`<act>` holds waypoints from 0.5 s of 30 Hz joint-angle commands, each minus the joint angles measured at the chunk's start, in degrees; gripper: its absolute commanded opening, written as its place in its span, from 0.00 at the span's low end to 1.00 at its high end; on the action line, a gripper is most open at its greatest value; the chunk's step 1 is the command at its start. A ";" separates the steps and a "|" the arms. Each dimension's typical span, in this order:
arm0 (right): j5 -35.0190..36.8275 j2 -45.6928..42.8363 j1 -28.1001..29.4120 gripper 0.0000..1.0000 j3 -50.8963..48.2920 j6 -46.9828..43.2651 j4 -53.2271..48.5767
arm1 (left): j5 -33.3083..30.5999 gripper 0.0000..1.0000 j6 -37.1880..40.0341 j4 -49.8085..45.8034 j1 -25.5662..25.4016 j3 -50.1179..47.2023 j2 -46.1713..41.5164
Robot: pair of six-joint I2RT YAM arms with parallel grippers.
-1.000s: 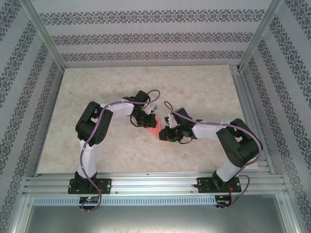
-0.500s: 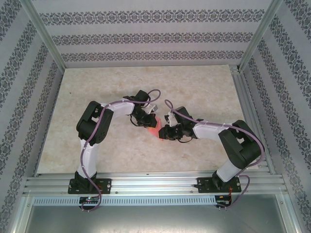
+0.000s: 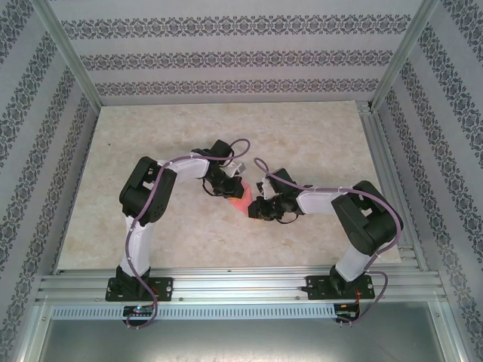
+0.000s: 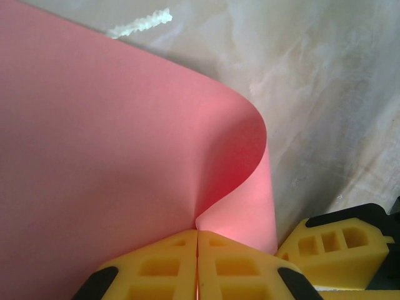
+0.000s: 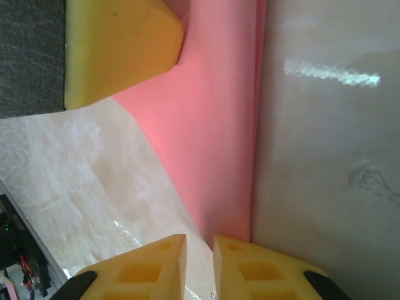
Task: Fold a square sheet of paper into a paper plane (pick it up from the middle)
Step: Third fold the triangle at the center of the table.
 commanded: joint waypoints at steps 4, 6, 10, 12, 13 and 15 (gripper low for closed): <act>1.91 1.29 -0.73 0.19 -0.56 -0.01 -1.19 | -1.09 0.10 1.45 -1.44 0.49 0.87 2.29; -0.62 -0.16 -1.46 0.19 -0.39 1.02 0.36 | -1.45 0.10 1.58 -1.78 0.49 0.96 2.25; -3.25 -4.11 -2.08 0.19 1.27 2.17 1.31 | -1.30 0.10 1.71 -1.86 0.45 1.09 2.32; -3.45 -4.10 -2.30 0.19 2.30 1.79 0.33 | -1.28 0.10 1.56 -1.65 0.50 0.92 2.31; -3.56 -3.60 -2.34 0.19 2.44 1.52 0.27 | -1.12 0.10 1.54 -1.51 0.43 0.88 2.32; -3.42 -1.94 -2.51 0.19 1.84 1.45 0.48 | -1.18 0.10 1.44 -1.43 0.48 0.76 2.44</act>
